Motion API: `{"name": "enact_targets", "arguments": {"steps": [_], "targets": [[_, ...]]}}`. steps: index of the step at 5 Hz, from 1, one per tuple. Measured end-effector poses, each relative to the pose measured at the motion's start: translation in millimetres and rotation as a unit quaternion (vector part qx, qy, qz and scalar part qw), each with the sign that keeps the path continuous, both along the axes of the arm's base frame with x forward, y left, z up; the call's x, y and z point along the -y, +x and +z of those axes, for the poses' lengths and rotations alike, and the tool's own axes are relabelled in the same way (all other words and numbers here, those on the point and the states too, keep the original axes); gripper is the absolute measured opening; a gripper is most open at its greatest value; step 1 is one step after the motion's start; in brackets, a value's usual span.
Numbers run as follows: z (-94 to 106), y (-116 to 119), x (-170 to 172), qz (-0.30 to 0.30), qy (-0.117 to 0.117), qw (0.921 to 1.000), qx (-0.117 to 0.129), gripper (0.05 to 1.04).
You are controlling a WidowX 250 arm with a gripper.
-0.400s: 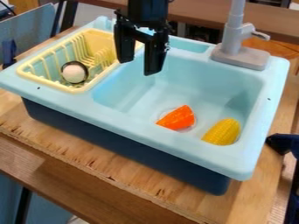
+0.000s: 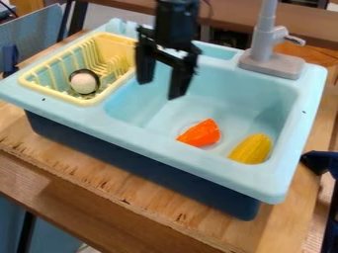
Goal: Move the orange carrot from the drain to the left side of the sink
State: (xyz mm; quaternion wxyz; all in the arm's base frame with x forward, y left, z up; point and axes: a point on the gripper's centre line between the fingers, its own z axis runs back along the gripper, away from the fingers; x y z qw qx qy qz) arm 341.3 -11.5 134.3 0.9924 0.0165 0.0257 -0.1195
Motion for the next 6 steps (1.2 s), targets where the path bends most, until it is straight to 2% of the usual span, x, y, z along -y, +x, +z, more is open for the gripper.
{"name": "enact_targets", "arguments": {"steps": [1,2,3,4,5,6], "targets": [[-2.5,2,32,-0.020,-0.008,0.9996,0.017,1.001],[-4.3,2,49,-0.026,-0.038,0.9987,0.022,1.000],[-17.2,1,70,-0.039,-0.055,0.9977,0.004,1.000],[-19.8,-2,77,-0.037,-0.071,0.9968,-0.001,1.000],[-25.0,-10,83,-0.044,-0.071,0.9963,-0.018,1.000],[-28.3,-19,74,-0.043,-0.042,0.9973,-0.043,1.000]]}}
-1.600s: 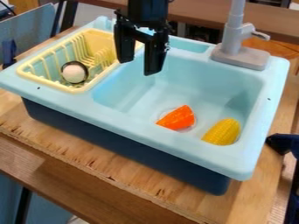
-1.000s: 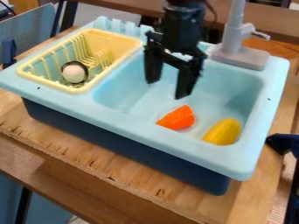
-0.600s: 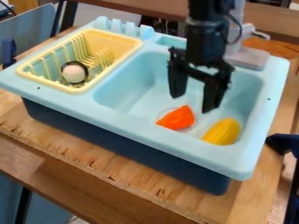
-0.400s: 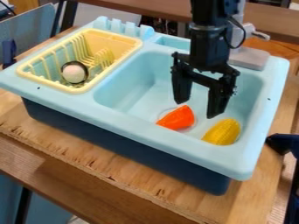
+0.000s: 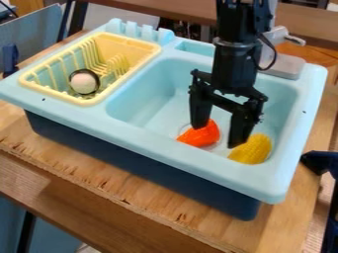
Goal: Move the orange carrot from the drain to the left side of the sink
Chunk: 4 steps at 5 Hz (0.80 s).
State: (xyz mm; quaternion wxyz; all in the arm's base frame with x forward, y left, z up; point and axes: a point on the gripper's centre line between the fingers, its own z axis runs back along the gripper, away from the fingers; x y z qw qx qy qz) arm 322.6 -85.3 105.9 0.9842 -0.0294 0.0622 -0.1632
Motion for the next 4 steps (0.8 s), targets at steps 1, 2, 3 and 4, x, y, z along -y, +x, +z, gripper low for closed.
{"name": "enact_targets", "arguments": {"steps": [1,2,3,4], "targets": [[-3.0,-4,-21,0.021,0.019,0.9995,-0.014,1.000],[0.5,-5,-33,0.040,0.018,0.9990,-0.010,1.000],[-0.5,-6,-33,0.038,0.018,0.9991,-0.012,1.000],[-0.3,-4,-33,0.032,0.018,0.9993,-0.005,1.000]]}}
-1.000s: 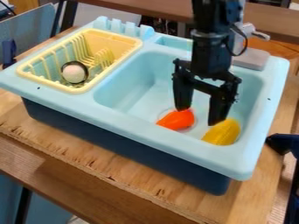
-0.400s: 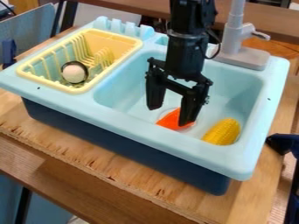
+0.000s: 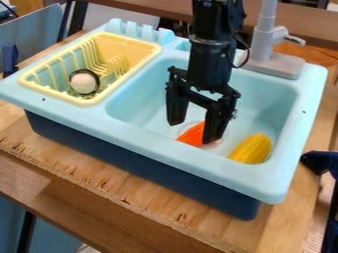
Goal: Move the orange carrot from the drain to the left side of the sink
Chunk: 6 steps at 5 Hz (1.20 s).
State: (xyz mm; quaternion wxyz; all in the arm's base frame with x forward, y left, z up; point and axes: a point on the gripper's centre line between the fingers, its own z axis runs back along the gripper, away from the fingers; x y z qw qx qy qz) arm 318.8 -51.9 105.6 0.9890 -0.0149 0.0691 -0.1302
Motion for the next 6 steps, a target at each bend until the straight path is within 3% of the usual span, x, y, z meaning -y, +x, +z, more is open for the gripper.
{"name": "enact_targets", "arguments": {"steps": [2,3,5,6], "targets": [[-31.1,13,-18,-0.002,0.012,0.9998,-0.018,1.000],[-34.4,22,-23,0.001,0.013,0.9998,-0.017,0.970],[-33.0,22,-18,0.008,-0.004,0.9999,-0.007,0.436],[-5.1,19,-14,0.009,0.006,0.9996,0.026,0.416]]}}
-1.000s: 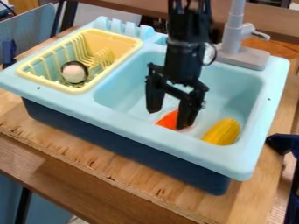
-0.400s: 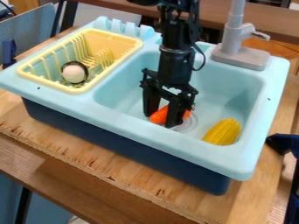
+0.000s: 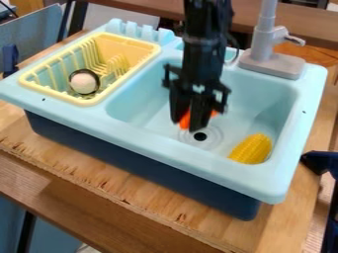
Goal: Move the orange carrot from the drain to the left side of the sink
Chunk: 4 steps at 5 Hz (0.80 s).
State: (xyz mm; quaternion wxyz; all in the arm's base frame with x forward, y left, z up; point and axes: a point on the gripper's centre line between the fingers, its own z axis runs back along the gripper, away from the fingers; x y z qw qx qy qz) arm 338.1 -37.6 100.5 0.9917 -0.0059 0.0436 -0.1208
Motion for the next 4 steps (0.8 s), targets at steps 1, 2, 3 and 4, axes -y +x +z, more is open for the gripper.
{"name": "enact_targets", "arguments": {"steps": [1,2,3,4], "targets": [[21.7,-5,-8,0.021,0.020,0.9993,0.026,0.415],[21.9,-5,-16,0.036,0.026,0.9987,0.025,0.415],[13.6,-10,-30,0.061,0.030,0.9977,0.007,0.415],[-8.1,-13,-40,0.085,0.034,0.9954,-0.028,0.415]]}}
